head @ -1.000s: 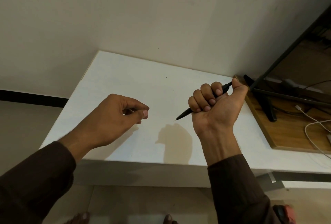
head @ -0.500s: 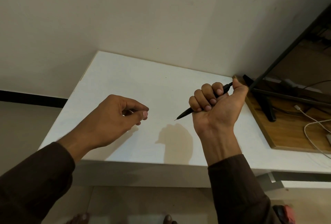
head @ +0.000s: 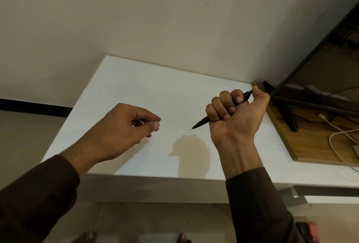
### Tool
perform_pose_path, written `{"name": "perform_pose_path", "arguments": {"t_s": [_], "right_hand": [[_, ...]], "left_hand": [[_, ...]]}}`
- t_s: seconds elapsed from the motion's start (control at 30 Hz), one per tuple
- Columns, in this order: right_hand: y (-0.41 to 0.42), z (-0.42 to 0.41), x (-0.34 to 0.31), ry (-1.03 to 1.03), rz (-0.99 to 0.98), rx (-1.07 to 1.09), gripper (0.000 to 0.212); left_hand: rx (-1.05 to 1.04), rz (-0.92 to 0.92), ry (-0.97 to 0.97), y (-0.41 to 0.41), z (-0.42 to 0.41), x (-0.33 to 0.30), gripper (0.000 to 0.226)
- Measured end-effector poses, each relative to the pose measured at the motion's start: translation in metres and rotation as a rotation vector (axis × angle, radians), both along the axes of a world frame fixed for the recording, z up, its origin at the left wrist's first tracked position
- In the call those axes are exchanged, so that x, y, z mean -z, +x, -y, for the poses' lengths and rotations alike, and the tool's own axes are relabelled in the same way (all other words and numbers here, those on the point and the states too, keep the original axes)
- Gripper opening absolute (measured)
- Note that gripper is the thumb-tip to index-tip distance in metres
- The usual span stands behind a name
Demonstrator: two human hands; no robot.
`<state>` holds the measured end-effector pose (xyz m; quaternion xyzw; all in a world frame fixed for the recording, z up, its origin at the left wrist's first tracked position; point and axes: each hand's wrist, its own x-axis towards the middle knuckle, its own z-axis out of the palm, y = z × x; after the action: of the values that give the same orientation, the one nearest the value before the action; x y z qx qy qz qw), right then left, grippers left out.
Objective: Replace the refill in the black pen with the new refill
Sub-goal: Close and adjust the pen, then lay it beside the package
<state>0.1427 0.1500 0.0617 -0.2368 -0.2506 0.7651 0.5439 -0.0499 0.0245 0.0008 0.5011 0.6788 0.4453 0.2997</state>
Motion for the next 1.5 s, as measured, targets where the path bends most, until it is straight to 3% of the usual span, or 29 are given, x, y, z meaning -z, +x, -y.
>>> {"name": "perform_pose_path", "arguments": {"t_s": [0.83,0.93,1.17,1.5], "right_hand": [[0.002,-0.001,0.0,-0.006,-0.01,0.015,0.048],[0.002,-0.001,0.0,-0.007,-0.016,0.015,0.049],[0.004,-0.002,0.001,-0.015,-0.013,0.026,0.048],[0.008,-0.006,0.001,-0.142,-0.059,0.066,0.046]], "left_hand": [[-0.01,0.017,-0.049,0.008,0.003,-0.01,0.016],[0.031,0.015,-0.058,0.011,0.005,-0.014,0.011],[0.233,0.088,-0.081,0.022,0.009,-0.03,0.023],[0.242,0.091,-0.132,0.032,0.011,-0.036,0.022]]}}
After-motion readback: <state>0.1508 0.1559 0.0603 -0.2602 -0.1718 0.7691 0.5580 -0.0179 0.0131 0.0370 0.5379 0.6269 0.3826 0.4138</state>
